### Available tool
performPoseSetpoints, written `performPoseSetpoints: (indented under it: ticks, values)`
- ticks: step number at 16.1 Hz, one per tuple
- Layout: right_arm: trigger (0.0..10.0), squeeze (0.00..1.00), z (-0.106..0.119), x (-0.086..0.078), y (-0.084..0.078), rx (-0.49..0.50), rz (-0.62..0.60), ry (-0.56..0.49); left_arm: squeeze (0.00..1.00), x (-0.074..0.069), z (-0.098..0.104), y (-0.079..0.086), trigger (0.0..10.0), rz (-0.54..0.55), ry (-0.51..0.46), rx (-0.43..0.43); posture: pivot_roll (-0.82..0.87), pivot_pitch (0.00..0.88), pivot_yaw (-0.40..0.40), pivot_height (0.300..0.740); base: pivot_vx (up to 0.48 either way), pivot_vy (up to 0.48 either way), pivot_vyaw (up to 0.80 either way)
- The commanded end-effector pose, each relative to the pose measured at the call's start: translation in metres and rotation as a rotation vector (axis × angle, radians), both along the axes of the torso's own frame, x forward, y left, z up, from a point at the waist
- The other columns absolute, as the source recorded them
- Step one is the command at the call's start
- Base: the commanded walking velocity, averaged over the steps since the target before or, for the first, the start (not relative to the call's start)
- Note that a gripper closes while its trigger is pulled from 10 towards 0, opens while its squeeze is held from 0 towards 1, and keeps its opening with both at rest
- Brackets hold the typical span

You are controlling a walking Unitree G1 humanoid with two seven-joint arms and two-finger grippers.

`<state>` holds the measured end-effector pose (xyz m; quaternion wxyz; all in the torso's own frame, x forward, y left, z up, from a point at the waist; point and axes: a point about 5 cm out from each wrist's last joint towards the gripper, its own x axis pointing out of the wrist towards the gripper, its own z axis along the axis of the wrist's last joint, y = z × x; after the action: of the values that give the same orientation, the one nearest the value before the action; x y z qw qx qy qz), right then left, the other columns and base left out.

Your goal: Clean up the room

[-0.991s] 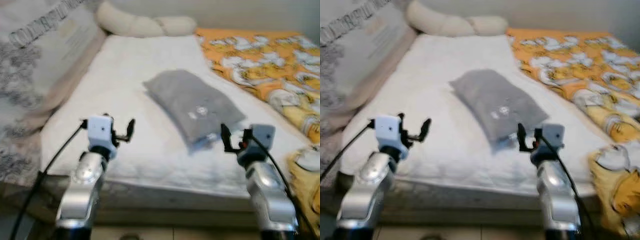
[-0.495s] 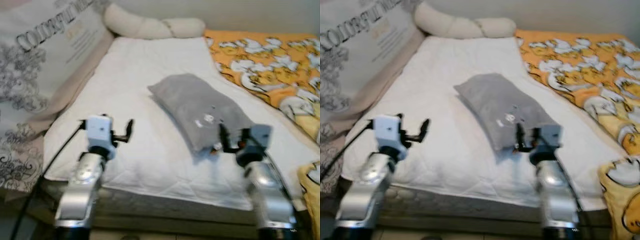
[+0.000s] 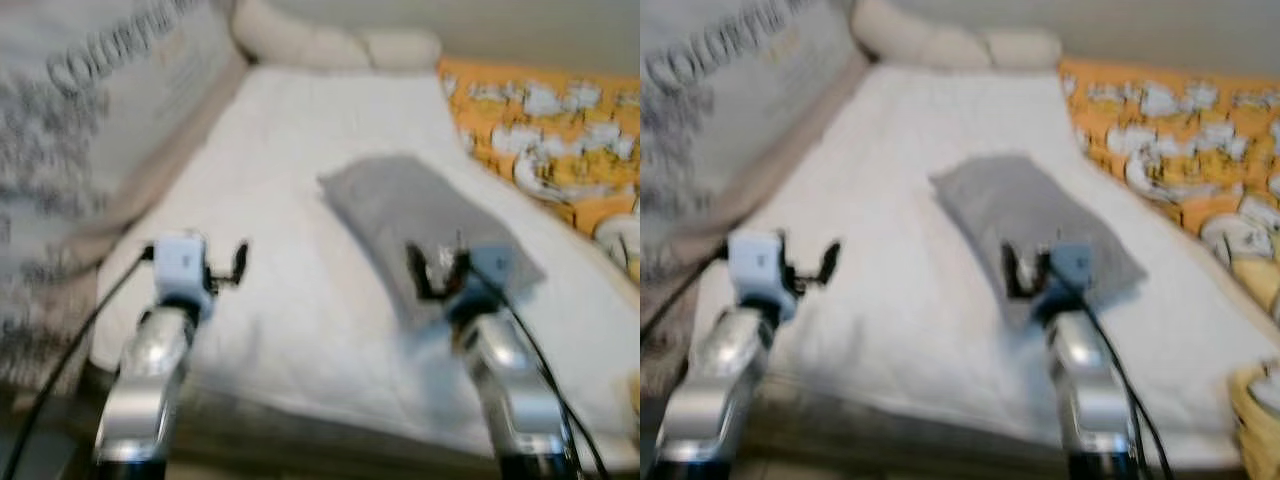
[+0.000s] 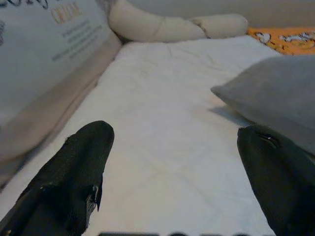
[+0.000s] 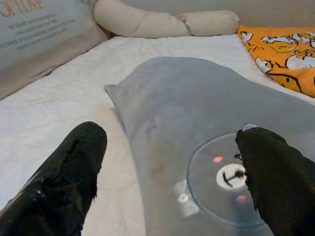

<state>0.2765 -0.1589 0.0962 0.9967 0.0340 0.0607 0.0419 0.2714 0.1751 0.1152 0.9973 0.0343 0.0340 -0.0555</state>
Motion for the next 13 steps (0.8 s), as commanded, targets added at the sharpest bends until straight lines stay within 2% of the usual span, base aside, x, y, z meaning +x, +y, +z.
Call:
performPoseSetpoints:
  ticks: [1,13]
  values:
    - [10.0,0.00,-0.0013,-0.0027,-0.0154,-0.015,-0.047,0.002,0.00,0.0014,0.0044,-0.0103,10.0,-0.032,-0.020,-0.009,0.16,0.000,0.016,0.740,0.307,0.000,0.00]
    - [10.0,0.00,-0.0035,-0.0050,-0.0216,-0.027,-0.083,0.007,0.00,0.0018,0.0016,-0.0138,10.0,-0.049,-0.008,-0.012,0.15,0.000,0.021,0.740,0.301,0.000,0.00]
